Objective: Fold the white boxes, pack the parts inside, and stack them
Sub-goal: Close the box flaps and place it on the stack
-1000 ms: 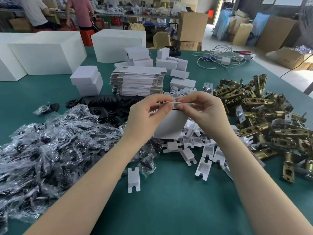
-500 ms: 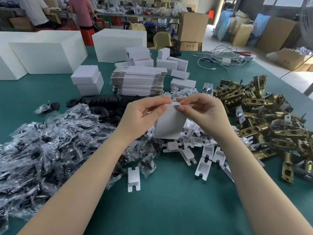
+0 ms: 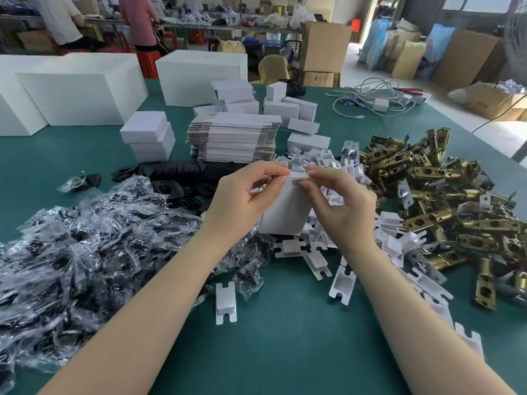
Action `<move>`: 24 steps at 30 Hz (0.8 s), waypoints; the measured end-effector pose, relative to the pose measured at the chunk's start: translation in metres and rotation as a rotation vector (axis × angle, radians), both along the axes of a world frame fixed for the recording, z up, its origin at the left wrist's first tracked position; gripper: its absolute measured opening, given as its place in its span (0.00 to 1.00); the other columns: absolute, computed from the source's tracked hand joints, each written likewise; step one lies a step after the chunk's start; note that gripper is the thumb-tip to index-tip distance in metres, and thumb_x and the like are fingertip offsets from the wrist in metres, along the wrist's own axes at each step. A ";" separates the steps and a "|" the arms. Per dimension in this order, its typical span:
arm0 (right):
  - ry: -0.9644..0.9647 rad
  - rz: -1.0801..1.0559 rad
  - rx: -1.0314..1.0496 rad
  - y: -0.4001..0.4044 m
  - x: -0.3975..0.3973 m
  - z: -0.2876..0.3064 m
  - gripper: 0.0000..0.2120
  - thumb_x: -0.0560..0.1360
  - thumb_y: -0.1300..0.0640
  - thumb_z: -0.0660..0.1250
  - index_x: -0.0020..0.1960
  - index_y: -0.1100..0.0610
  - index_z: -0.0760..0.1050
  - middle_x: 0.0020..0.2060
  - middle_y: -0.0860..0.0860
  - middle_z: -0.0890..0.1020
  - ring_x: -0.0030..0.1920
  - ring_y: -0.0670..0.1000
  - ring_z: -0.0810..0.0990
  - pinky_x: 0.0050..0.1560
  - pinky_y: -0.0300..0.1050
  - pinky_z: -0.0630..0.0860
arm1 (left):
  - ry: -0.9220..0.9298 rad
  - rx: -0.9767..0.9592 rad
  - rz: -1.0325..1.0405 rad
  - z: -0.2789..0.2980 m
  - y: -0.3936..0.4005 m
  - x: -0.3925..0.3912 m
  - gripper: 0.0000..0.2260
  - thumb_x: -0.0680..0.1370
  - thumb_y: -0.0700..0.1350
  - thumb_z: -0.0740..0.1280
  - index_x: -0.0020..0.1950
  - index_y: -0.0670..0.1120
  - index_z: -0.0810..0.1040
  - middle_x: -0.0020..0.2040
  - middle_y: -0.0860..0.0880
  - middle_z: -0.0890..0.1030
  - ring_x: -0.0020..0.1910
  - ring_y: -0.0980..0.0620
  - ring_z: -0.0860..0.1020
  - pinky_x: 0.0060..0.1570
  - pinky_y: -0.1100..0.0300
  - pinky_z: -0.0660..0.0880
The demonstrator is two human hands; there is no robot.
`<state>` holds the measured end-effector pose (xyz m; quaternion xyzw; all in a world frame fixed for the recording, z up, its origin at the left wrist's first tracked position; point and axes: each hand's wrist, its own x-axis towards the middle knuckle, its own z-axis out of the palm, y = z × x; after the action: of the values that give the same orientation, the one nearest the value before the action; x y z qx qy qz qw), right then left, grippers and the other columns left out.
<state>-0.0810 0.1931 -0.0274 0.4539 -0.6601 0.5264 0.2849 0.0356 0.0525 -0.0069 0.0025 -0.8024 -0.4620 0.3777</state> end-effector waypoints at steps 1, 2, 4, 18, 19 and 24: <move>0.014 -0.012 -0.010 -0.001 0.000 -0.001 0.07 0.74 0.60 0.74 0.49 0.63 0.83 0.48 0.52 0.86 0.46 0.49 0.85 0.46 0.52 0.83 | 0.004 0.009 -0.001 -0.001 0.000 0.000 0.08 0.80 0.38 0.68 0.54 0.51 0.81 0.56 0.57 0.82 0.51 0.61 0.81 0.48 0.71 0.74; 0.044 -0.023 -0.011 -0.001 0.000 -0.001 0.07 0.74 0.60 0.74 0.48 0.64 0.83 0.48 0.53 0.86 0.46 0.50 0.86 0.46 0.51 0.83 | 0.007 0.014 -0.005 -0.001 0.000 0.000 0.09 0.79 0.38 0.68 0.54 0.51 0.81 0.56 0.57 0.82 0.51 0.61 0.81 0.48 0.71 0.75; 0.117 -0.025 0.001 0.000 -0.002 0.000 0.05 0.74 0.60 0.74 0.46 0.63 0.83 0.47 0.54 0.86 0.47 0.51 0.86 0.45 0.52 0.83 | 0.006 0.009 -0.035 -0.003 -0.004 0.000 0.08 0.79 0.38 0.68 0.54 0.50 0.81 0.57 0.56 0.81 0.54 0.60 0.81 0.51 0.69 0.76; -0.233 0.092 0.061 -0.007 -0.001 -0.013 0.12 0.75 0.60 0.73 0.57 0.56 0.76 0.58 0.49 0.79 0.58 0.53 0.79 0.54 0.52 0.80 | -0.486 -0.020 -0.050 -0.030 -0.017 -0.003 0.30 0.69 0.50 0.77 0.61 0.72 0.66 0.51 0.67 0.79 0.52 0.64 0.80 0.47 0.72 0.76; -0.303 0.117 0.067 -0.008 0.001 -0.016 0.15 0.76 0.59 0.71 0.61 0.52 0.73 0.59 0.45 0.77 0.58 0.52 0.79 0.53 0.50 0.81 | -0.533 -0.069 -0.029 -0.033 -0.019 -0.004 0.28 0.68 0.51 0.78 0.60 0.69 0.67 0.51 0.66 0.79 0.51 0.65 0.80 0.46 0.71 0.75; -0.485 0.160 0.115 -0.010 0.003 -0.029 0.22 0.79 0.45 0.60 0.72 0.39 0.60 0.36 0.36 0.75 0.33 0.40 0.75 0.33 0.33 0.70 | -0.504 0.107 0.008 -0.034 -0.021 -0.009 0.22 0.68 0.46 0.79 0.53 0.63 0.72 0.51 0.60 0.82 0.46 0.63 0.82 0.49 0.64 0.79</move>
<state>-0.0777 0.1833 -0.0564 0.3806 -0.6999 0.6024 0.0494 0.0262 0.0317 -0.0409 0.1405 -0.8456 -0.4871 0.1670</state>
